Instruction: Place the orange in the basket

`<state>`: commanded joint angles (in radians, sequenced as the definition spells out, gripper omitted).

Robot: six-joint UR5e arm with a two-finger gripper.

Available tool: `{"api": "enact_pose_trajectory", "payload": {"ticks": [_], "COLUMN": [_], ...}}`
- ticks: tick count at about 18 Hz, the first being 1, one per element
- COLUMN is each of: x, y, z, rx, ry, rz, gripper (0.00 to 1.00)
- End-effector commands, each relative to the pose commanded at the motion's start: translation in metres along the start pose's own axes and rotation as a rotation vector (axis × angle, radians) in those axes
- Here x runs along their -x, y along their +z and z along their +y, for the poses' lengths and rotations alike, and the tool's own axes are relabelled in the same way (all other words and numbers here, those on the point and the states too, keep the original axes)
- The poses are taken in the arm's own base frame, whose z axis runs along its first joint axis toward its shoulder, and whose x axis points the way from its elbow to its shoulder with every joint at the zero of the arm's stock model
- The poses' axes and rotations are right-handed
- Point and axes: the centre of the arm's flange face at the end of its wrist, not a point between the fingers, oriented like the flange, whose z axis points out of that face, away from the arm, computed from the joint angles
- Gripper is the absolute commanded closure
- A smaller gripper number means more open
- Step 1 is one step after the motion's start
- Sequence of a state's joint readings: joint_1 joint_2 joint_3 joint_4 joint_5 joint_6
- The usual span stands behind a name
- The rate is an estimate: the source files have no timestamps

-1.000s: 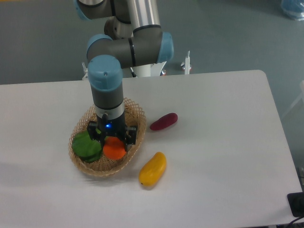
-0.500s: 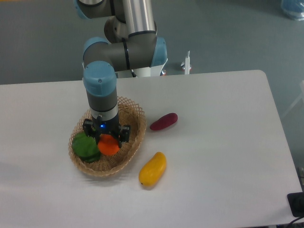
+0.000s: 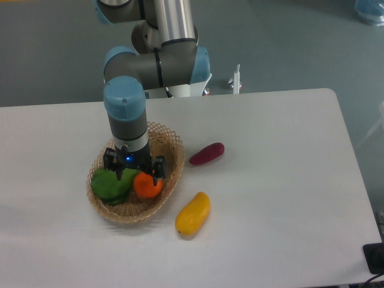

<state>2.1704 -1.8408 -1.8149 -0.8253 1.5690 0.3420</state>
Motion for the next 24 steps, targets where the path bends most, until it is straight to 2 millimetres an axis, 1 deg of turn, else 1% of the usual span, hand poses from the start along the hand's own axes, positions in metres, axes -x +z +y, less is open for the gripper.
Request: {"api": "enact_pose_trajectory", "payload": {"ticks": [1, 2, 4, 5, 6, 8, 9, 10, 11, 12, 13, 14, 15, 16, 17, 19, 24], "x": [0.017, 0.046, 0.082, 0.104, 0.128, 0.165, 0.183, 0.196, 0.206, 0.218, 0.228, 0.232, 0.237, 0.247, 0.249, 0.25, 0.25], "y": [-0.008, -0.028, -0.052, -0.06, -0.068, -0.076, -0.077, -0.077, -0.085, -0.096, -0.103, -0.111, -0.126, -0.132, -0.136, -0.14, -0.14], "z": [-0.003, -0.011, -0.024, -0.024, -0.02, -0.012, -0.006, 0.001, 0.008, 0.02, 0.029, 0.035, 0.044, 0.054, 0.058, 0.061, 0.06], "rx": [-0.001, -0.018, -0.05, -0.058, -0.06, -0.056, -0.046, -0.034, -0.029, -0.012, 0.009, 0.027, 0.035, 0.051, 0.049, 0.046, 0.043], "ry": [-0.009, -0.039, -0.041, -0.031, -0.023, 0.004, 0.02, 0.043, 0.072, 0.093, 0.124, 0.155, 0.179, 0.21, 0.229, 0.244, 0.233], "rz": [-0.058, -0.143, -0.202, -0.219, -0.238, -0.258, -0.267, -0.271, -0.279, -0.285, -0.279, -0.271, -0.277, -0.26, -0.246, -0.241, -0.24], "gripper": [0.0, 0.0, 0.0, 0.0, 0.0, 0.0, 0.0, 0.0, 0.0, 0.0, 0.0, 0.0, 0.0, 0.0, 0.0, 0.0, 0.0]}}
